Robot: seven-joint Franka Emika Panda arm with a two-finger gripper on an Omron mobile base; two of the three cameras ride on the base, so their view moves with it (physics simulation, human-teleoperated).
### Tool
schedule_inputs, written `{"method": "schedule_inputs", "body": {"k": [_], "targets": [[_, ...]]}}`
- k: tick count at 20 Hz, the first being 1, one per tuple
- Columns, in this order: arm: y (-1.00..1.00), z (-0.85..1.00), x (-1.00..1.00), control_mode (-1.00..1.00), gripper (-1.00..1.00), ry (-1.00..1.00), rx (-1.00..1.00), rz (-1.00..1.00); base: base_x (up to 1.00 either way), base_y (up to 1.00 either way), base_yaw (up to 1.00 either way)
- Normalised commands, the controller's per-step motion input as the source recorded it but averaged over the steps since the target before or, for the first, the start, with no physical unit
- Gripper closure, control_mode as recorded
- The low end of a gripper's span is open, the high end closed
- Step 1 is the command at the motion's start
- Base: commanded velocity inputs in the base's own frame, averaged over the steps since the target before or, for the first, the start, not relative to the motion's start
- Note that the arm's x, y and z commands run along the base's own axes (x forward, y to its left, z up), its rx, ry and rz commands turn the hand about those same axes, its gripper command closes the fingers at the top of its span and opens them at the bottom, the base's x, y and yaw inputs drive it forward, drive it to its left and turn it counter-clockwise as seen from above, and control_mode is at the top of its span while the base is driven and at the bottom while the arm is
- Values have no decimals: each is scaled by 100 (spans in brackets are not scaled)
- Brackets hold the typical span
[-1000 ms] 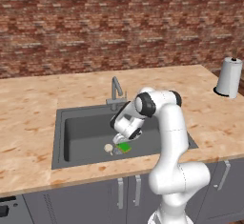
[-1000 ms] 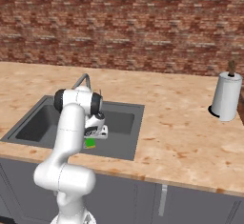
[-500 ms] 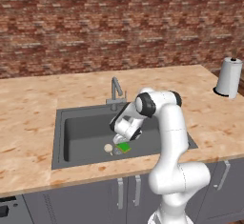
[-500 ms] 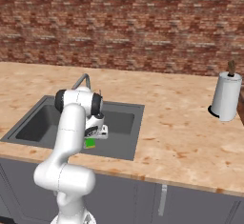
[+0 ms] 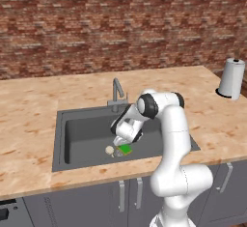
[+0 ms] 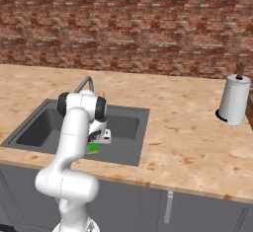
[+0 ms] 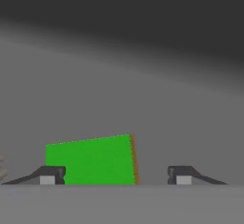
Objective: Pick up the sponge and dish brush from the sink, and place them back in the cabinet, and close the cabinet door.
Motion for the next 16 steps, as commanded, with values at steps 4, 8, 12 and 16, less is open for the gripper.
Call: {"method": "schedule_inputs", "body": {"k": [4,8,12,16], "targets": [[9,-7,-5,-100,-100,0,0,0,0,0,0],[19,-11,-5,-100,-100,0,-1,0,0,0,0],[20,-10,-5,-100,-100,0,-7,0,0,0,0],[16,-4,-8,-100,-100,0,-7,0,0,0,0]]}}
